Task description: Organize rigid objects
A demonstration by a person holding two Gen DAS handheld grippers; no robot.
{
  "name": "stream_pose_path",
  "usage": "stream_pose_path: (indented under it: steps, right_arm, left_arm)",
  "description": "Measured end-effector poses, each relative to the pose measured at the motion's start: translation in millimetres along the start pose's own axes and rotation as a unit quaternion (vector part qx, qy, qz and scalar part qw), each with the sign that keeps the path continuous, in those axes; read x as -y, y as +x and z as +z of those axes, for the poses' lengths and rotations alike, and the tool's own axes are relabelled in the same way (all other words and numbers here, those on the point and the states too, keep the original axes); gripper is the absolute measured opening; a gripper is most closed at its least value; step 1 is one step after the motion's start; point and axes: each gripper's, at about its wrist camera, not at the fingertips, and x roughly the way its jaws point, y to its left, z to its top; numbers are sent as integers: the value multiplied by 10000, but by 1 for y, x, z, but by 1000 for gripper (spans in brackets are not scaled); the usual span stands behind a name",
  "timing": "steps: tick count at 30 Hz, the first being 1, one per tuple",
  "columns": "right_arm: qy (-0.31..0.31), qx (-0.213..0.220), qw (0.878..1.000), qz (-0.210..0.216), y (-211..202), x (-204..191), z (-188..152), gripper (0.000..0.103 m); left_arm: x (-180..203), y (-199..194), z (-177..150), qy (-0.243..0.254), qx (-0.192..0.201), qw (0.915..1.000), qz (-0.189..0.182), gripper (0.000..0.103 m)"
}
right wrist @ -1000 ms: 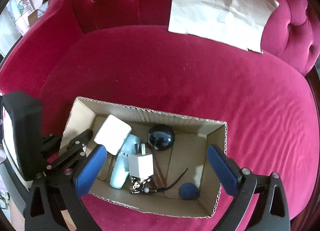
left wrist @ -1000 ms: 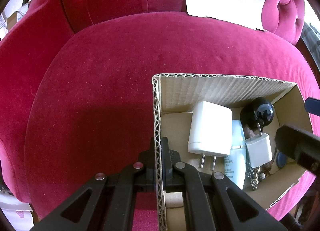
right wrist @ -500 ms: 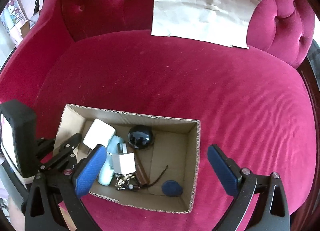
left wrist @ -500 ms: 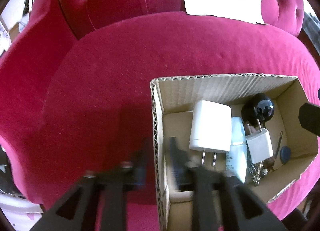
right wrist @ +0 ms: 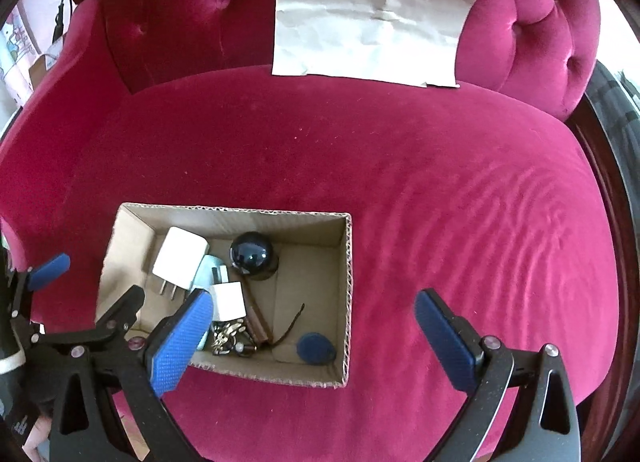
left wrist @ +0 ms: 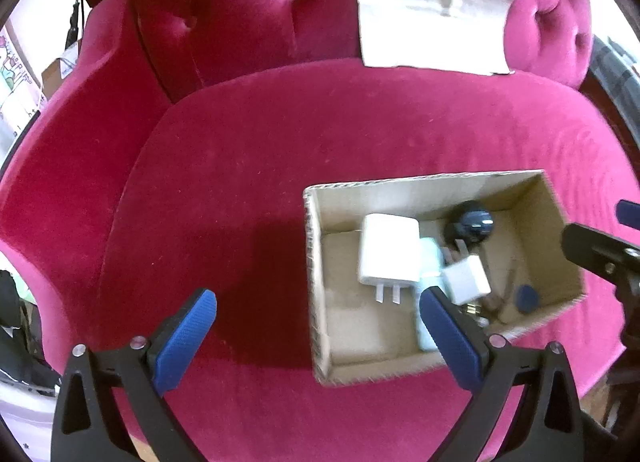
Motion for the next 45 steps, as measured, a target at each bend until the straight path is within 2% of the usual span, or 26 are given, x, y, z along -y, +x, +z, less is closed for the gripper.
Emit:
stream_pose_path:
  steps: [2, 8, 10, 13, 20, 27, 34, 45]
  right_arm:
    - [74, -31, 9999, 69, -7, 1, -3, 103]
    - [157, 55, 9998, 100, -39, 1, -17, 103]
    - [160, 132, 9997, 85, -52, 2, -22, 103]
    - [143, 144, 9996, 176, -68, 3, -29, 103]
    - [35, 348, 9994, 81, -106, 6, -43, 103]
    - [65, 502, 9987, 111, -121, 10, -55, 103]
    - [72, 500, 9987, 47, -122, 16, -60, 103]
    - [99, 508, 9986, 87, -129, 19, -61, 103]
  left_arm:
    - [6, -8, 4, -10, 43, 9997, -224, 103]
    - [14, -58, -31, -101, -19, 9995, -296, 103]
    - [17, -69, -31, -188, 38, 9991, -367, 103]
    - [12, -96, -41, -264, 66, 9989, -369, 103]
    - [13, -135, -50, -381, 203, 9986, -317, 103]
    - [31, -149, -56, -357, 353, 9977, -466, 103]
    - [45, -152, -56, -291, 341, 9986, -286, 103]
    - [50, -159, -55, -292, 372, 9986, -233, 103]
